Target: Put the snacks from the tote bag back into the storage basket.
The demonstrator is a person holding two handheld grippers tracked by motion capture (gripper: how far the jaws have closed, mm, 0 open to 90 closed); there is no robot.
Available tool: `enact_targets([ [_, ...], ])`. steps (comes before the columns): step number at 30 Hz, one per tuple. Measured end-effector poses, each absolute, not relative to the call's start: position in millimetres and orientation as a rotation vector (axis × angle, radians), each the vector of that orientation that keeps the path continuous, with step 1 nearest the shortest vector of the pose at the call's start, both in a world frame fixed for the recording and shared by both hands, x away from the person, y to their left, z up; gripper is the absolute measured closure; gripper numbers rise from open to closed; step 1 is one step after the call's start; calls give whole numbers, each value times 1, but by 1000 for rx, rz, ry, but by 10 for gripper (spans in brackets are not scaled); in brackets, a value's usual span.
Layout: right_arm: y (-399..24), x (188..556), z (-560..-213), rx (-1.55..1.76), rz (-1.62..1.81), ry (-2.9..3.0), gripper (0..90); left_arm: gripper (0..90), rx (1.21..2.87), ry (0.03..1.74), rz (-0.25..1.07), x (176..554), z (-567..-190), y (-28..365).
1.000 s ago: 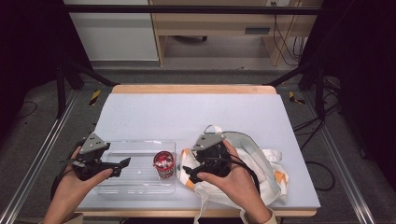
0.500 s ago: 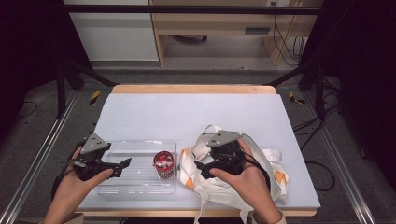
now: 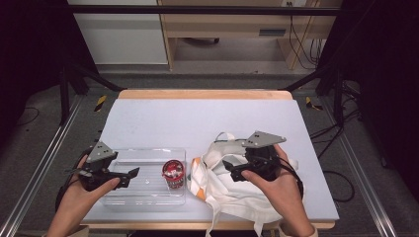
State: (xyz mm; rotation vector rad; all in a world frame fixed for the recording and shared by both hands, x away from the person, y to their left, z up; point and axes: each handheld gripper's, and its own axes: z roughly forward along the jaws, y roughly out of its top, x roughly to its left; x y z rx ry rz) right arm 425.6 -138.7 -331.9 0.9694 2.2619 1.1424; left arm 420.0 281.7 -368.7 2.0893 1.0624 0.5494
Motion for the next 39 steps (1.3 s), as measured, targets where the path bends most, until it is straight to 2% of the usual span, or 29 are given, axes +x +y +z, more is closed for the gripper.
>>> enact_targets([
  [15,-198,436,-339,1126,1120,2143,63,69,2062,1060,557,420,-368,284],
  [30,-244,442,-357,1279,1086,2062,64,69,1986,1137,585,421,-367,312],
  [39,-268,443,-367,1374,1064,2007,78,69,2001,1159,599,423,-371,318],
])
